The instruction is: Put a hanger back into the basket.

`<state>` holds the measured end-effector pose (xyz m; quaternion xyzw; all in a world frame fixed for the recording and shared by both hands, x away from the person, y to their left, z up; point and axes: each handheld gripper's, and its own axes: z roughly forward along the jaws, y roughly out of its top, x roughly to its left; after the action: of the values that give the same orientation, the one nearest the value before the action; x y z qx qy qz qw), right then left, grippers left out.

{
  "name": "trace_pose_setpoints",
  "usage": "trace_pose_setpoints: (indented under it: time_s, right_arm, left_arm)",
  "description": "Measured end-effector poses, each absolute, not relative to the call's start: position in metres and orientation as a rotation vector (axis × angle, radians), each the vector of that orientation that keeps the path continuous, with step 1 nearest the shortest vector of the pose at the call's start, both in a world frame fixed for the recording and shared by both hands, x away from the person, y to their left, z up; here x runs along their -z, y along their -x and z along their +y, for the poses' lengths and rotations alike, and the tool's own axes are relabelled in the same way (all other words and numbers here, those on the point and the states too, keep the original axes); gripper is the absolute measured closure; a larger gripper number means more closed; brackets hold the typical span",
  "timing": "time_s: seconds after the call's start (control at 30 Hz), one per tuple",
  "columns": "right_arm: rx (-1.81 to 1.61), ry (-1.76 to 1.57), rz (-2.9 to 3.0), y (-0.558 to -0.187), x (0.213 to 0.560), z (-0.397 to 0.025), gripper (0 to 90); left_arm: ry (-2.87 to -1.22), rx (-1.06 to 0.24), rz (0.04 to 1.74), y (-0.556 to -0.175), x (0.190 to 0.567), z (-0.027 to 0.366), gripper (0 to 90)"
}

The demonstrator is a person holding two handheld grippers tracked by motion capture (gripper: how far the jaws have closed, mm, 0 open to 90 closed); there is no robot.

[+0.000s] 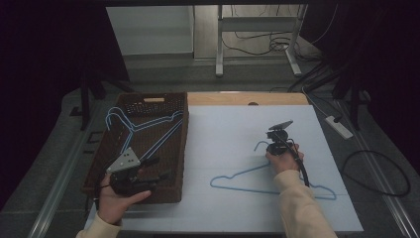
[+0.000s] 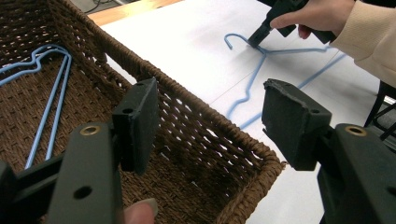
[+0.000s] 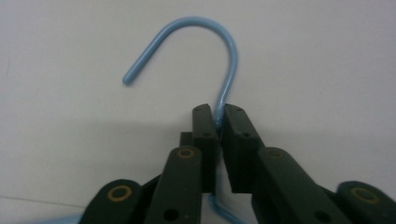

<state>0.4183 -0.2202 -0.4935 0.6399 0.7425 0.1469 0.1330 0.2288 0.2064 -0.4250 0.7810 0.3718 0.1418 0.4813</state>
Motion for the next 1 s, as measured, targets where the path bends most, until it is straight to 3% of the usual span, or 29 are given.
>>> trace_pose_setpoints:
  time_s: [0.63,1.0]
  right_arm:
    - [-0.709,-1.716,2.16,-0.389,0.475,-0.227,85.9]
    - [-0.831,-1.647,2.151,-0.373,0.464,-0.228,86.0]
  left_arm:
    - [-1.912,-0.341,0.908,-0.229,0.426,0.202,37.7]
    - [-1.926,-0.296,0.868,-0.23,0.422,0.178,37.6]
